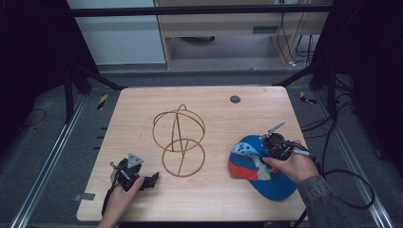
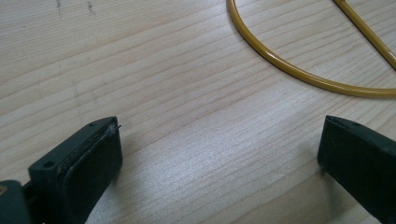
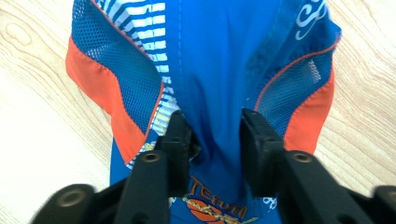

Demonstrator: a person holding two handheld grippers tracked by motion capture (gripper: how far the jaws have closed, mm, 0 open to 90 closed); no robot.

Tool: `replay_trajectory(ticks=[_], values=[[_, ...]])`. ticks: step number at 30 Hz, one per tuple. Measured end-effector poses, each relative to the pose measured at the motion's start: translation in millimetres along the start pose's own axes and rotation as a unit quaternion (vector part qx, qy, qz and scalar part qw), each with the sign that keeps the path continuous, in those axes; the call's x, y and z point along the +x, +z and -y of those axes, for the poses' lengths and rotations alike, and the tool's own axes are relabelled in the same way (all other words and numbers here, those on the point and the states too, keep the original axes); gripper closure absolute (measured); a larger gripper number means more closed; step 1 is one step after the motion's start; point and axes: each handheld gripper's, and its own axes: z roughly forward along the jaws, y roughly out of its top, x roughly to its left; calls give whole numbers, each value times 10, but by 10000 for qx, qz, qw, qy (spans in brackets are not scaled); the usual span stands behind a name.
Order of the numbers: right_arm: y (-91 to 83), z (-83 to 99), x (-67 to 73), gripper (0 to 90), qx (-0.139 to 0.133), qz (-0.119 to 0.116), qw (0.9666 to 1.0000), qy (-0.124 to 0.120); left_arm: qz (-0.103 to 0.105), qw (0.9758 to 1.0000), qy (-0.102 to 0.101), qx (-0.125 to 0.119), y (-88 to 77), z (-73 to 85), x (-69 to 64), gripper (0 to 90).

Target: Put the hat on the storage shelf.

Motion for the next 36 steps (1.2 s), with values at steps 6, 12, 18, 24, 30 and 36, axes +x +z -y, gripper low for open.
replay_trajectory(ticks=[6, 12, 18, 24, 30, 36], values=[[-24, 30, -19, 788, 23, -82, 10000, -10, -1, 10000, -2, -12, 1, 0, -2, 0], [-137, 18, -63, 874, -52, -148, 9999, -35, 1, 10000, 0, -10, 1, 0, -3, 0], [-347, -66, -92, 885, -170, -147, 9996, -173, 2, 10000, 2, -10, 1, 0, -3, 0], [-598, -231, -81, 886, -306, -126, 9988, -368, 2, 10000, 1, -10, 1, 0, -3, 0], [-809, -418, -54, 885, -417, -138, 9976, -527, 11, 10000, 22, 12, -2, 0, -4, 0], [-993, -558, -13, 885, -521, -140, 9961, -703, 20, 10000, 34, 9, -2, 0, -6, 0]])
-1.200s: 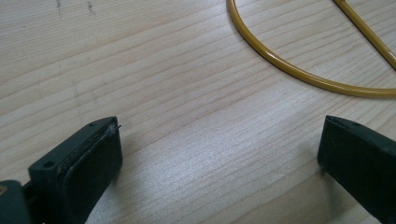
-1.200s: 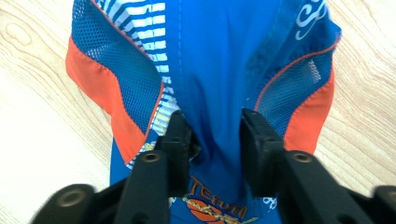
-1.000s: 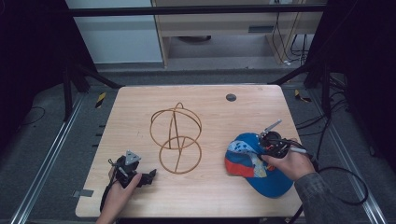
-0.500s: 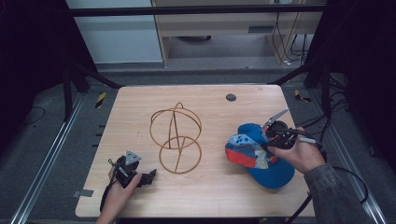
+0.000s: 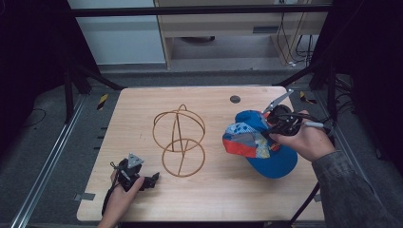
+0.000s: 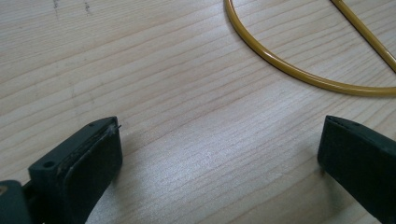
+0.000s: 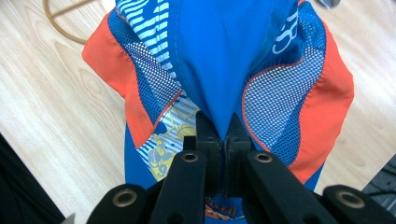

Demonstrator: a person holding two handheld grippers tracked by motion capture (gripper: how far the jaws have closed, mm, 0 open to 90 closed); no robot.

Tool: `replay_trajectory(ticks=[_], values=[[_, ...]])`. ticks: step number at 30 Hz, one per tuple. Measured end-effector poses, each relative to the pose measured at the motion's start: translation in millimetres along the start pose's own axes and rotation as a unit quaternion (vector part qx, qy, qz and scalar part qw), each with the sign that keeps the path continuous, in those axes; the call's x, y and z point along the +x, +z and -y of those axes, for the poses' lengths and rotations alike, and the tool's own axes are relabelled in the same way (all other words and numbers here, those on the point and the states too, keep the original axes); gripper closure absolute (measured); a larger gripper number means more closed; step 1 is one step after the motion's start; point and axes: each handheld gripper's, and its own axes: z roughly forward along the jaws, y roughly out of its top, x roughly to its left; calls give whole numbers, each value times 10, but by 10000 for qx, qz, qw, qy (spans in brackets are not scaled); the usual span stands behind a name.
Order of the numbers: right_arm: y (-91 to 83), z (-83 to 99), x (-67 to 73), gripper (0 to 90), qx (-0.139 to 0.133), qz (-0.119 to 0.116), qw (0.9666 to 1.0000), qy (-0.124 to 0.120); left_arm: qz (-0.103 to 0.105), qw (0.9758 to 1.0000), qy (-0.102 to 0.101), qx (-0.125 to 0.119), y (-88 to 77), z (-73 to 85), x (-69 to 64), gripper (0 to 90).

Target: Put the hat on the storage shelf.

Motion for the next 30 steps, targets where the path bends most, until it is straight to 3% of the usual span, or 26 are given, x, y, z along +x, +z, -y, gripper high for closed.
replay_trajectory(ticks=[7, 18, 30], values=[[-265, -172, 14, 887, -347, -37, 9993, -152, 2, 10000, -16, -23, 3, 1, -2, 0], [-580, -500, 99, 889, -740, 94, 9964, -392, 12, 10000, 9, -7, 1, -1, -1, 0], [-746, -889, 278, 890, -1034, 85, 9918, -740, 23, 10000, 21, -6, 1, -1, -2, 0]])
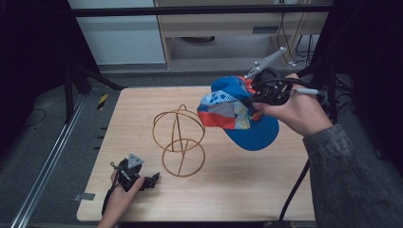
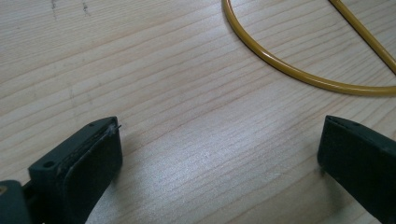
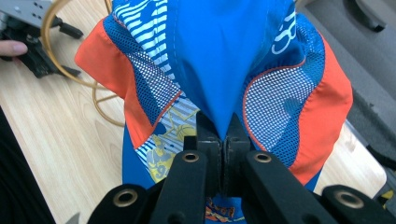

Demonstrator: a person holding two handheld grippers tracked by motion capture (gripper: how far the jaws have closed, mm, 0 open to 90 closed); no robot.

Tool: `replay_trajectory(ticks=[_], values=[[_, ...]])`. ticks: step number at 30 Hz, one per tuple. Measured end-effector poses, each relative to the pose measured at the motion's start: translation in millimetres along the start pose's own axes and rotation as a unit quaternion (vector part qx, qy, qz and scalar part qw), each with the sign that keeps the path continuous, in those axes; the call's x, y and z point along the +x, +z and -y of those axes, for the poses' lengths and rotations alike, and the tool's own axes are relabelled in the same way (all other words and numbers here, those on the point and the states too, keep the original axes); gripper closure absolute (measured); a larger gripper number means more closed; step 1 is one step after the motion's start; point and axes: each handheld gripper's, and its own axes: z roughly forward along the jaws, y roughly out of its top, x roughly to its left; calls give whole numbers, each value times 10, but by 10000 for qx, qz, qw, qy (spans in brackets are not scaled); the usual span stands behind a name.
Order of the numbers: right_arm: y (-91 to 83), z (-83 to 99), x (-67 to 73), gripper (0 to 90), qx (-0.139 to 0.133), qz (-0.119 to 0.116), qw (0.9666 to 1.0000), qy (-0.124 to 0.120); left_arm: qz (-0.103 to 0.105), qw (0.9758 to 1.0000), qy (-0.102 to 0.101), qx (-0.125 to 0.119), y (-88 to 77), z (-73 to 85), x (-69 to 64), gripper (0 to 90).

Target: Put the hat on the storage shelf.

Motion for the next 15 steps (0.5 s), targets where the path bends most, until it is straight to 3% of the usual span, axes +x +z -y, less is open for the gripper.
replay_trajectory(ticks=[15], values=[[89, -455, 209, 889, -98, -179, 9990, -403, -3, 10000, 6, -15, 2, 0, -4, 0]])
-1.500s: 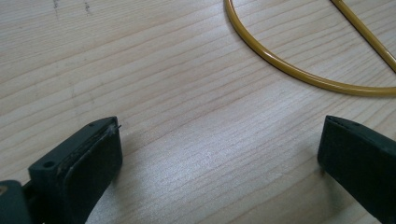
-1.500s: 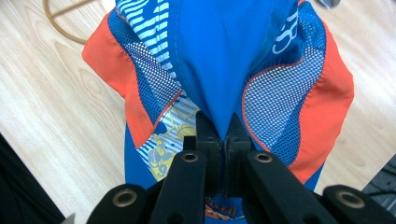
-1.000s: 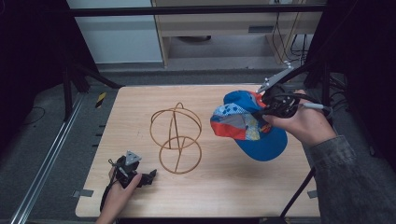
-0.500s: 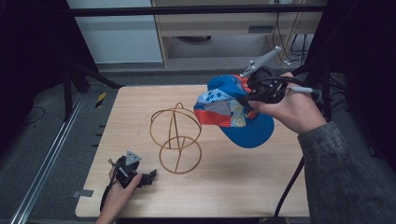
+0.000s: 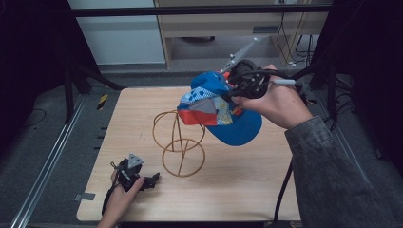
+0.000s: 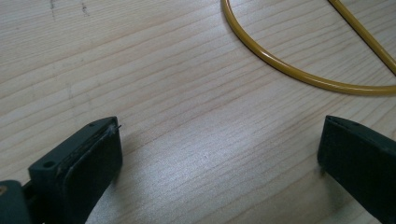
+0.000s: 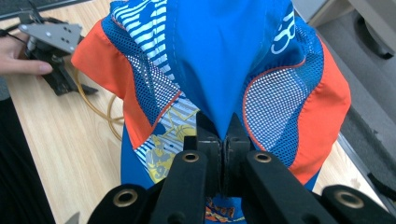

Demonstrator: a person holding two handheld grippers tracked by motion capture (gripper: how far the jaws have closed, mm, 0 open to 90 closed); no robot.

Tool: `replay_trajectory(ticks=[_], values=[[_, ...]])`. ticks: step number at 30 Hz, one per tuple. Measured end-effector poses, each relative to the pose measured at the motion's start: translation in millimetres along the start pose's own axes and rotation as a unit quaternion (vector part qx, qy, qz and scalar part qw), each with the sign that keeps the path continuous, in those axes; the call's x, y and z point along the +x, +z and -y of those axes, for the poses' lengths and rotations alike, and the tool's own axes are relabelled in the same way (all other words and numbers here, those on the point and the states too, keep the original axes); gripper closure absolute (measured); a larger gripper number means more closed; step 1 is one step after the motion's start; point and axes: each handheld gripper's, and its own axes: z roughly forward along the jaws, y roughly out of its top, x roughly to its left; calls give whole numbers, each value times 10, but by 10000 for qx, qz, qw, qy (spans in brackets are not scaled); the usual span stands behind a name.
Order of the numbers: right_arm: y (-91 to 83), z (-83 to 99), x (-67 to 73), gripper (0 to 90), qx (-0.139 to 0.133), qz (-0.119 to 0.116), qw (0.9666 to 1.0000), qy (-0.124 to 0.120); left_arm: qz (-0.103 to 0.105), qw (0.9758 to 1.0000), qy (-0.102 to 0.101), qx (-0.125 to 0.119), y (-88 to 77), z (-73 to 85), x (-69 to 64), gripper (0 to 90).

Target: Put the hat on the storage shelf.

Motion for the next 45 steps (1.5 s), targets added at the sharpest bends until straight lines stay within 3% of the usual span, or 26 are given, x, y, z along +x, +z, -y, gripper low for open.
replay_trajectory(ticks=[12, 18, 45], values=[[270, -445, 212, 889, -56, -249, 9991, -326, 7, 10000, 7, -1, 0, 0, -4, 0], [401, -573, 261, 889, -9, -356, 9986, -402, 10, 10000, 16, -1, 0, 0, -5, 0], [833, -834, 445, 888, 79, -705, 9960, -546, 32, 10000, 37, 9, -1, -2, -8, 0]])
